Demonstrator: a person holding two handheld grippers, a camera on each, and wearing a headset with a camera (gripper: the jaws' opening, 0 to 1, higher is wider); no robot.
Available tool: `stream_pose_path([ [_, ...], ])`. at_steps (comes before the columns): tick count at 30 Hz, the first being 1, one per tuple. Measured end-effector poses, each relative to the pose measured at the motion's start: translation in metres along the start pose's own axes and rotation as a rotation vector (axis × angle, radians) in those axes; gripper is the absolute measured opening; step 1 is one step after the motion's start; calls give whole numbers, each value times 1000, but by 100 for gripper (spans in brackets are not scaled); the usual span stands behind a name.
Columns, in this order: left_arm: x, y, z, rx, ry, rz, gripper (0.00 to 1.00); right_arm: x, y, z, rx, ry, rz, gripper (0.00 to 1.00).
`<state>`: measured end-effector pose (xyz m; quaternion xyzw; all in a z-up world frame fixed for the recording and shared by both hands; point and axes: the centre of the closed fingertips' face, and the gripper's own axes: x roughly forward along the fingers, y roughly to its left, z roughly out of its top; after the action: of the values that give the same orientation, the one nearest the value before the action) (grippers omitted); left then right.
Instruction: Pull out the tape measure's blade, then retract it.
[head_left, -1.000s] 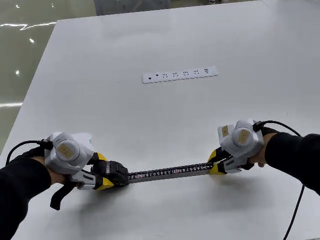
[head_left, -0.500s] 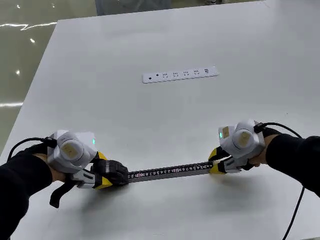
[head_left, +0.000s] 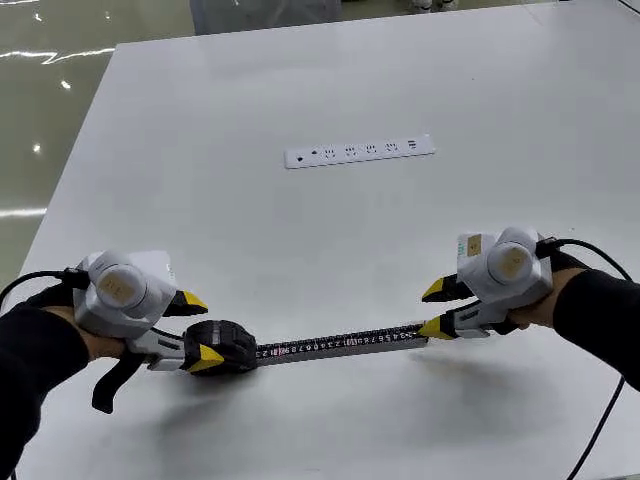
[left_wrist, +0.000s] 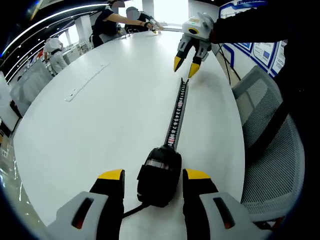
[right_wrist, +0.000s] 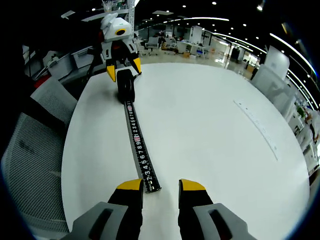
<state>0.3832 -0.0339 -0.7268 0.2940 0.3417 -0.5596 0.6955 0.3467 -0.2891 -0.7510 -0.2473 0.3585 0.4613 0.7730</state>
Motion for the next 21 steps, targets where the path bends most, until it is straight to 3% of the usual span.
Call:
stream_pose_path([
  [6,-10,1,0,-88,-43,37,55,-12,4,0,46,-24,-28,35],
  [14,-18,1,-11,-205,-86,88,66,-27,6,-11,102,-48,-94,47],
  [21,-26,3,-20,-305,-135,154,74,-45,11,-22,201,-99,-139,53],
])
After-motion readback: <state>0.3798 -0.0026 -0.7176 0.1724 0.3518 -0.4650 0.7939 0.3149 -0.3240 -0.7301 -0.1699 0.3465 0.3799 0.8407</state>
